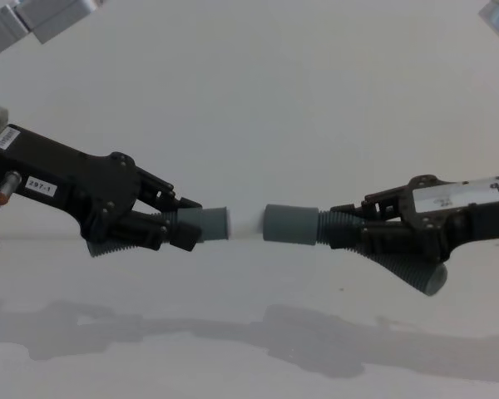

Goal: Use both hands to pick up one end of the pipe from the table, align the ends, and insert them.

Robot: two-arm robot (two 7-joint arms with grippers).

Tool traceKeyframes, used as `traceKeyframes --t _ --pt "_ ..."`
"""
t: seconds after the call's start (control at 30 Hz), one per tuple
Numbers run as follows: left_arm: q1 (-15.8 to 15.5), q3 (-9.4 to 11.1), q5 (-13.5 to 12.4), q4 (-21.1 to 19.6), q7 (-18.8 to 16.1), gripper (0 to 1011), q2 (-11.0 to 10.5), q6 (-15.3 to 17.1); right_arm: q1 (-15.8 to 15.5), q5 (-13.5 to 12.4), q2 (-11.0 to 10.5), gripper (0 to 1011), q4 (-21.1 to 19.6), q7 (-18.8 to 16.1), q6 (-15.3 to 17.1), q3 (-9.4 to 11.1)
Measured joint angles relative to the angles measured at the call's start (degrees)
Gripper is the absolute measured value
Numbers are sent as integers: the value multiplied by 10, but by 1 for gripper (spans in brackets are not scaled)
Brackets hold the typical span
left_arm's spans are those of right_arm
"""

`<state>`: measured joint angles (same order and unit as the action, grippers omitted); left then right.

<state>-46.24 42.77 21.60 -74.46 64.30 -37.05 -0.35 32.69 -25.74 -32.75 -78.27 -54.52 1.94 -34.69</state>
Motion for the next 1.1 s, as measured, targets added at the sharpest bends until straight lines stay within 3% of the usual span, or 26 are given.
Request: traceKeyframes --t 1.1 --pt "-3 12 25 -4 11 353 -5 -7 11 -18 5 274 10 10 4 -12"
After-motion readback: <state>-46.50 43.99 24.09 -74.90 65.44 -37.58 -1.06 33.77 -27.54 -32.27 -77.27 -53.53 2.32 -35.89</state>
